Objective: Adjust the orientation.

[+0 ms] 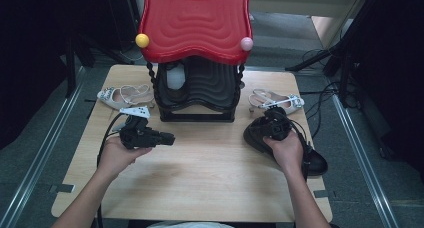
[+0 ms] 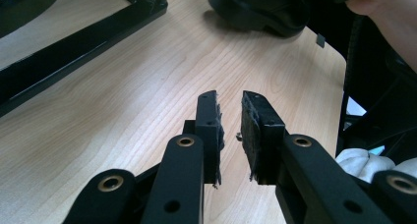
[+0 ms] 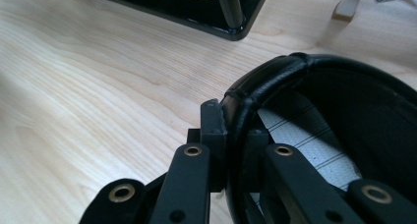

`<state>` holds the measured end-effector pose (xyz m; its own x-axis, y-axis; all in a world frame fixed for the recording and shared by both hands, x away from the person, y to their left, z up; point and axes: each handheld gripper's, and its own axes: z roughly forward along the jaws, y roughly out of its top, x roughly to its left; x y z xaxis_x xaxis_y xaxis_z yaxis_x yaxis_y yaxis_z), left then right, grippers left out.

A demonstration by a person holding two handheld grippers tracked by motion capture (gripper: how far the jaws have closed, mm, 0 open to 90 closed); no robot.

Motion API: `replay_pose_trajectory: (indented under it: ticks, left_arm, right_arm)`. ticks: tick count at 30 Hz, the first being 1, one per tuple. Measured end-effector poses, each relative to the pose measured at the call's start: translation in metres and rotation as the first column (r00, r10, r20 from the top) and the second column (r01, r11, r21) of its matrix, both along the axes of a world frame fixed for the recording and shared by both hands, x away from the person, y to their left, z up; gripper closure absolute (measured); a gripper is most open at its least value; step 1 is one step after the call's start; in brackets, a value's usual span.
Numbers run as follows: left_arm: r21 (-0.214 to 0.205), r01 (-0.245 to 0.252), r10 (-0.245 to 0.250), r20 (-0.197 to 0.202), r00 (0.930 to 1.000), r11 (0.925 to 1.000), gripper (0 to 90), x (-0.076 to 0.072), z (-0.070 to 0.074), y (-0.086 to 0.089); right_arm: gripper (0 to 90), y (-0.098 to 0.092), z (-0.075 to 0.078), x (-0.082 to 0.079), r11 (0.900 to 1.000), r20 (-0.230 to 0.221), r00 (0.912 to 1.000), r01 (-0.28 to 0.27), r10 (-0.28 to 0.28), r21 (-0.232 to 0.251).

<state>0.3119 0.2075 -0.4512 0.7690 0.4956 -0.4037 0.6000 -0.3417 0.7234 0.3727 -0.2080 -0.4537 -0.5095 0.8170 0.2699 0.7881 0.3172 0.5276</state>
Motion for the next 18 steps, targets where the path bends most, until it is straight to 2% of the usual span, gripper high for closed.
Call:
replay_pose_trajectory:
  ticks: [5,8,14,18]
  left_arm:
    - [-0.003,-0.006,0.006,-0.005,1.0000,1.0000,77.1,0.002,-0.001,0.001]
    - [-0.004,-0.007,0.007,-0.009,0.9999,1.0000,76.9,0.002,-0.001,0.002]
    - [-0.012,-0.011,0.011,-0.016,0.9998,0.9999,77.0,0.002,0.000,0.003]
    - [-0.015,-0.018,0.018,-0.010,0.9998,0.9997,77.0,0.002,0.000,0.005]
  right_arm:
    - [86.5,-0.008,0.017,-0.007,0.9995,0.026,0.9997,-0.007,0.006,0.029]
    - [86.5,-0.005,0.025,-0.011,0.9980,0.034,0.9992,-0.024,0.023,0.057]
    - [86.5,0.022,0.033,-0.019,0.9922,0.017,0.9942,-0.107,0.106,0.064]
    - [86.4,0.046,0.037,-0.026,0.9820,0.021,0.9842,-0.177,0.176,0.067]
